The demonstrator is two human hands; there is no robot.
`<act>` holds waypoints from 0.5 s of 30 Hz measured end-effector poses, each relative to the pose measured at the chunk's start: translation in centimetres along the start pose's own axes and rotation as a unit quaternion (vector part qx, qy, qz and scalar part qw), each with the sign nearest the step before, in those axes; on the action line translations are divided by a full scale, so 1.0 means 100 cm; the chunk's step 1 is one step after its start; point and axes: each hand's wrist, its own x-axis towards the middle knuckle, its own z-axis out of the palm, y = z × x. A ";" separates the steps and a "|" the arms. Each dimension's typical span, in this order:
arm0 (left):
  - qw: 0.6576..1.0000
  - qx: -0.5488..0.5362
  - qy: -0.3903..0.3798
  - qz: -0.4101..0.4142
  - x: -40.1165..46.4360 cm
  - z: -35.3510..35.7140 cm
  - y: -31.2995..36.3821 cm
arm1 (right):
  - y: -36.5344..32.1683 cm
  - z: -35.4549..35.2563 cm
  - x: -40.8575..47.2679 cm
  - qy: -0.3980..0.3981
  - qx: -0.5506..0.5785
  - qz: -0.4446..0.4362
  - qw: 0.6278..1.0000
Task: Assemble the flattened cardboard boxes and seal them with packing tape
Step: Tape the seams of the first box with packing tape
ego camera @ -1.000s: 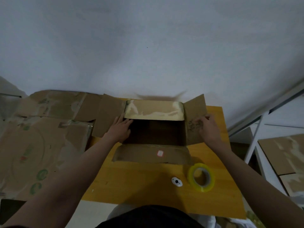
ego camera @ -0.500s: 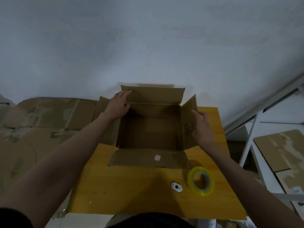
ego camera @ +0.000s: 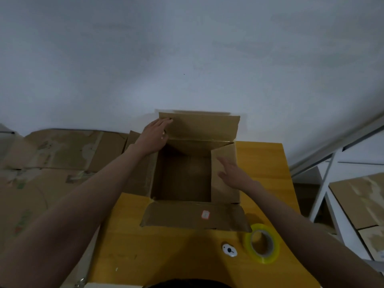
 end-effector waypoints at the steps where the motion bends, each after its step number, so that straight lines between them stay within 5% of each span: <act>1: 1.000 0.001 0.002 0.006 -0.001 0.000 -0.002 | 0.000 -0.006 0.006 0.022 0.016 -0.001 1.000; 8: 1.000 0.001 0.017 -0.001 -0.021 -0.009 -0.016 | -0.034 -0.054 0.055 0.142 0.062 -0.089 0.984; 12: 0.973 0.063 -0.014 -0.222 -0.037 -0.009 -0.049 | -0.045 -0.057 0.069 0.129 0.015 -0.085 0.988; 15: 0.931 -0.044 -0.075 -0.355 -0.050 -0.007 -0.061 | -0.047 -0.056 0.079 0.109 0.001 -0.069 0.992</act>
